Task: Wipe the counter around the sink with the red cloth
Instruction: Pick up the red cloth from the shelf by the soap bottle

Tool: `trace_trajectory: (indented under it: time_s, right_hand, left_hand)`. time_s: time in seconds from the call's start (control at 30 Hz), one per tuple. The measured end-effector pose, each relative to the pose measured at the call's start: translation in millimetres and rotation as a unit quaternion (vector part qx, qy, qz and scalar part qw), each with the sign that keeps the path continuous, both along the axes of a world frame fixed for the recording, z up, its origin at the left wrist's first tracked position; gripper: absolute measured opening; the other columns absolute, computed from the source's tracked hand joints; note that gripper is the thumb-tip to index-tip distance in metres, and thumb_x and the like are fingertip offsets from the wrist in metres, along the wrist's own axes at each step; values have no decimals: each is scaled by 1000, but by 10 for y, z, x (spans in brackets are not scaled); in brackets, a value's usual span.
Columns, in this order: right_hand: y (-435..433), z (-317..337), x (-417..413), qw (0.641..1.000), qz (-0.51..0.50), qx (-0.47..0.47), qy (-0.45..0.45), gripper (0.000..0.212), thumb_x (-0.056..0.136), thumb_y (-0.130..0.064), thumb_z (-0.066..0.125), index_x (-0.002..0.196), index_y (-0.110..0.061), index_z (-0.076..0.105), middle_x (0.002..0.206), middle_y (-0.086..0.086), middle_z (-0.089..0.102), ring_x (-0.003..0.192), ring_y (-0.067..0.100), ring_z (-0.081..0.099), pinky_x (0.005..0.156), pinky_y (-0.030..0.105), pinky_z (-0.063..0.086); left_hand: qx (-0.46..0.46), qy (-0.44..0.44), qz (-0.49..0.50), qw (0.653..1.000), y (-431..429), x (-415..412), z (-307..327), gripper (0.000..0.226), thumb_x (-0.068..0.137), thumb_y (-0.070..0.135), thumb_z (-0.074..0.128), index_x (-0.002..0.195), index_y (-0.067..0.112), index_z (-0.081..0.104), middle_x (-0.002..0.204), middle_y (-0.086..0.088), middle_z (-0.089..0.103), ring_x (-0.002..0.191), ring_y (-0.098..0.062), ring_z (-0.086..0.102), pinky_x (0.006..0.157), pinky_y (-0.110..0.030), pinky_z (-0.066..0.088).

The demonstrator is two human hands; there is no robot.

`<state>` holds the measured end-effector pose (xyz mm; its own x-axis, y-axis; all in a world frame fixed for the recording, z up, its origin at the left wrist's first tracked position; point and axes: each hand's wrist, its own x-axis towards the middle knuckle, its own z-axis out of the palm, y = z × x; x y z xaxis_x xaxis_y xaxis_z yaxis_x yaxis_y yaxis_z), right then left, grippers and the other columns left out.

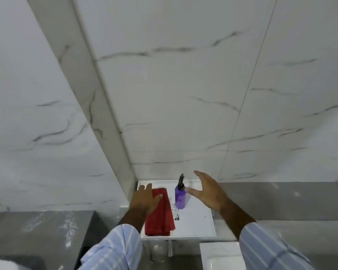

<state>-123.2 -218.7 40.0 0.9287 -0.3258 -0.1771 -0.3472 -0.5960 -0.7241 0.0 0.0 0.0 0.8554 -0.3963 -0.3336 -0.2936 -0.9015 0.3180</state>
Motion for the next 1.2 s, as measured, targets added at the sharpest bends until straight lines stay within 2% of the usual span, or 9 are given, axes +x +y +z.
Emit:
trace_trajectory:
  time_s: [0.17,0.33,0.53,0.7,0.77,0.87,0.97,1.1,1.2]
  right_hand:
    - [259,-689,221,994,-64,88,-29,97,83,-39,86,160,-20,32,167,5,39,151,26,38,119,36,35]
    - [510,-1100,445,985,-112,121,-51,109,76,-20,93,162,-22,26,159,6,50,143,30,51,114,42,49]
    - [525,-1271,654,973,-167,130,-89,59,88,-21,83,138,-18,52,139,4,65,127,29,62,106,40,55]
    - [341,-1030,588,952,-163,223,-134,76,84,-16,86,143,-32,40,112,-27,60,106,20,67,70,20,60]
    - [263,-853,490,944,-148,254,-151,95,77,-18,84,154,-39,32,104,-21,68,94,13,72,59,19,59]
    - [197,-600,367,940,-128,283,-139,96,72,-21,78,150,-55,34,109,-7,72,84,15,74,62,25,61]
    - [221,-392,285,937,-102,320,-94,65,74,-25,81,129,-50,58,96,4,75,81,25,73,67,34,64]
    - [321,-159,233,931,-66,358,-8,39,77,-31,85,109,-42,67,84,4,77,71,21,74,67,34,63]
    - [433,-55,190,928,1,364,82,41,80,-18,82,118,-26,67,80,7,75,67,22,70,64,33,61]
  left_hand:
    - [41,64,86,993,-236,-117,-771,115,82,86,58,170,30,10,175,-14,17,157,-42,29,123,-57,36]
    - [60,67,131,987,-408,-142,-1187,119,79,78,72,169,39,5,176,-13,2,156,-43,27,118,-65,38]
    - [34,74,150,985,-551,-18,-1244,94,92,42,78,165,33,20,170,-18,7,151,-43,30,117,-61,46]
    - [-124,108,190,968,-398,165,-1126,65,96,26,71,155,21,45,154,-20,37,133,-41,55,115,-48,52]
    - [-358,230,259,867,-240,237,-967,45,96,20,69,141,15,66,140,-19,66,112,-34,74,100,-40,63]
    - [-589,465,312,583,107,192,-792,37,88,13,49,109,6,79,112,-18,78,76,-27,78,69,-35,68]
    - [-650,556,322,406,305,25,-741,48,88,31,46,121,4,69,112,-20,70,87,-30,76,82,-42,66]
    - [-665,499,409,375,256,-197,-776,64,102,61,47,146,17,57,149,-21,63,142,-45,57,128,-62,34]
    - [-640,434,453,444,227,-277,-729,42,102,53,55,123,18,64,103,-15,81,89,-40,80,85,-57,66]
